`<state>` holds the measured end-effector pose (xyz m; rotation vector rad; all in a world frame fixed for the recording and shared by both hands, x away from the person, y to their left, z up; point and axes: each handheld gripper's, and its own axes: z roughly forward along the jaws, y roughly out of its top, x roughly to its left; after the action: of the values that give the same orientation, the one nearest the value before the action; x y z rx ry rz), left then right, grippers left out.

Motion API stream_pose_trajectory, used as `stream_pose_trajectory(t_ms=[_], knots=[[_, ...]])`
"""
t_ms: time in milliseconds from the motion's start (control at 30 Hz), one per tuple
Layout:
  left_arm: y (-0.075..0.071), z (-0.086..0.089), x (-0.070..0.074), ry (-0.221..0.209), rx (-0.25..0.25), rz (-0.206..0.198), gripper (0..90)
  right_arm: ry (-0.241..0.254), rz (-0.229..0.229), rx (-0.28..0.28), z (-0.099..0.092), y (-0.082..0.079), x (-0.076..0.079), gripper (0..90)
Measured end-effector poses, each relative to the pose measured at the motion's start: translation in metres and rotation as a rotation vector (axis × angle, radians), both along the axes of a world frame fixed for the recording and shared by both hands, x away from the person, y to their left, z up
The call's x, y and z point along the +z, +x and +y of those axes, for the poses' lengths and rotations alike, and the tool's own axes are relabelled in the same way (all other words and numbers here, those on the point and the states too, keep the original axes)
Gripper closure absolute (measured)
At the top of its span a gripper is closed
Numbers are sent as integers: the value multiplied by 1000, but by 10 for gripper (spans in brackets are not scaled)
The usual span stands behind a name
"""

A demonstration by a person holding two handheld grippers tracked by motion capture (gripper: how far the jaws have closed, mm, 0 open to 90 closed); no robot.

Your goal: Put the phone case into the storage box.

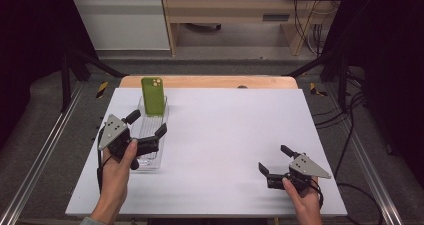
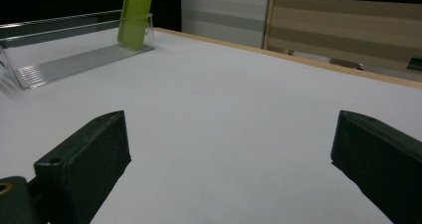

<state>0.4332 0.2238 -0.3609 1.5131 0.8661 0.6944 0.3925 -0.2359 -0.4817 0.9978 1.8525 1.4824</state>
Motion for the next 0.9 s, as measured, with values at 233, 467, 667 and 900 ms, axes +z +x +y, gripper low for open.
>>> stream_pose_trajectory(t_ms=[233,467,667,900], knots=[[-1,11,1,-8,-10,1,6,-5,0,2,1,0,0,23],[-4,23,3,-4,13,-17,6,-6,0,-3,0,0,0,23],[-8,35,2,-11,27,-22,7,-7,0,-3,1,0,-1,23],[-11,48,1,-6,50,-35,6,-11,2,-3,2,0,-1,23]])
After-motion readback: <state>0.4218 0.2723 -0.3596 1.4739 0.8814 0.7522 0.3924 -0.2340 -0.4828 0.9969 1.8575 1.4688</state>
